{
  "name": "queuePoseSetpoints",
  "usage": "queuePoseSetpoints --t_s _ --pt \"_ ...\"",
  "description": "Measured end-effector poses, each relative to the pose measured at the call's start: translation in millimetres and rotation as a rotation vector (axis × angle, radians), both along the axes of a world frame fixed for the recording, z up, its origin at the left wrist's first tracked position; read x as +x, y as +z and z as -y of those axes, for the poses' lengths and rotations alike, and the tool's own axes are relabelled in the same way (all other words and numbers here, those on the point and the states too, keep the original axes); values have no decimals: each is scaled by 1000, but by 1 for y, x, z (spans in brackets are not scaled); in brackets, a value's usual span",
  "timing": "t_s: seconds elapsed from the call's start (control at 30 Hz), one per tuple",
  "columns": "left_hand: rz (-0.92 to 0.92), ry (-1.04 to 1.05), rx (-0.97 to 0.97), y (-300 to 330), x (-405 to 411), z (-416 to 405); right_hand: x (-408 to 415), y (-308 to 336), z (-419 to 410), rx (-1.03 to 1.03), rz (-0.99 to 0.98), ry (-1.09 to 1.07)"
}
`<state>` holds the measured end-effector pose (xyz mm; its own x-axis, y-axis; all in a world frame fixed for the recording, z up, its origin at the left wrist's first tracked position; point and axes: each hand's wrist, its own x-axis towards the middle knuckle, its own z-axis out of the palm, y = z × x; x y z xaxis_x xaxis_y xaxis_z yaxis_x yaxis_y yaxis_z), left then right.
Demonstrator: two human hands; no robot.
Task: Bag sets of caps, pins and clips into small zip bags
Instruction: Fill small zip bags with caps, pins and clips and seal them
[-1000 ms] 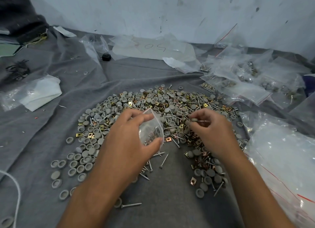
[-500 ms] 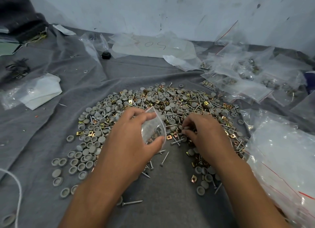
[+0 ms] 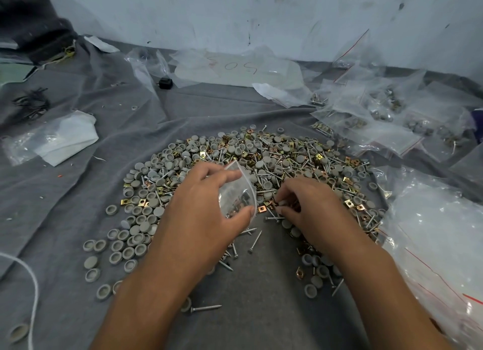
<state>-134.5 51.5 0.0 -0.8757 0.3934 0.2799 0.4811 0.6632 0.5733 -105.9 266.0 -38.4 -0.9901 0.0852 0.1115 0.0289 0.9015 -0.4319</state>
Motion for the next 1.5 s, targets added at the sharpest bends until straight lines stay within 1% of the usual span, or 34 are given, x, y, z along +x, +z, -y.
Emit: queuePoseSetpoints --t_s 0.07,0.2,0.23,0.3,0.37,0.4,0.43,0.5,0.6,0.63,0.7,0.73,0.8,0.87,0.9,0.93,1.03,1.07,1.1,1.13,1.17,1.23,1.3,1.4,1.47,1.5 --pt "-2 1 -6 0 0 0 2 -1 2 -11 -19 -17" --pt "1 4 -9 0 0 0 3 -2 2 -122 -55 -57" --pt "1 5 -8 0 0 0 3 1 1 -196 -92 -84" --pt "-3 2 -8 0 0 0 2 11 1 -451 -205 -124" --pt "-5 -6 -10 0 0 -1 2 27 8 -708 -370 -76" --pt "-4 -10 -10 0 1 -1 2 34 15 -793 -437 -22" --pt "-2 -14 -7 0 1 -2 2 38 22 -849 -476 41" --pt "7 -25 -3 0 1 -4 3 42 37 -886 -487 148" --pt "15 -29 -1 1 -1 -4 7 42 49 -848 -462 190" --pt "16 -28 2 1 -1 -3 7 42 50 -776 -469 190" --pt "19 -35 7 1 -1 -3 8 40 51 -553 -478 185" --pt "16 -39 15 2 0 -3 8 39 52 -475 -467 185" --pt "20 -44 41 3 0 -3 7 35 51 -467 -435 168" --pt "71 -20 102 6 -2 2 5 32 40 -469 -413 77" --pt "126 -4 166 8 -4 6 4 30 32 -413 -364 13" --pt "196 17 265 10 -6 11 4 27 23 -340 -269 -45" --pt "444 44 682 18 -16 27 6 14 6 -85 104 -138" --pt "541 17 836 20 -20 30 7 10 6 -25 162 -141" --pt "616 -10 958 22 -23 33 9 8 6 4 178 -137" --pt "674 -34 1039 22 -26 35 10 8 7 1 167 -135" --pt "708 -65 1075 22 -28 37 10 9 8 -18 150 -136" --pt "690 -119 1033 15 -33 44 11 11 9 -46 130 -139" --pt "672 -108 975 9 -36 50 11 11 8 -64 128 -149" --pt "778 -21 1057 9 -41 54 12 11 7 -94 136 -156" --pt "825 23 1068 9 -38 54 12 11 7 -26 163 -121" --pt "804 19 1071 10 -37 52 12 11 9 19 177 -94"
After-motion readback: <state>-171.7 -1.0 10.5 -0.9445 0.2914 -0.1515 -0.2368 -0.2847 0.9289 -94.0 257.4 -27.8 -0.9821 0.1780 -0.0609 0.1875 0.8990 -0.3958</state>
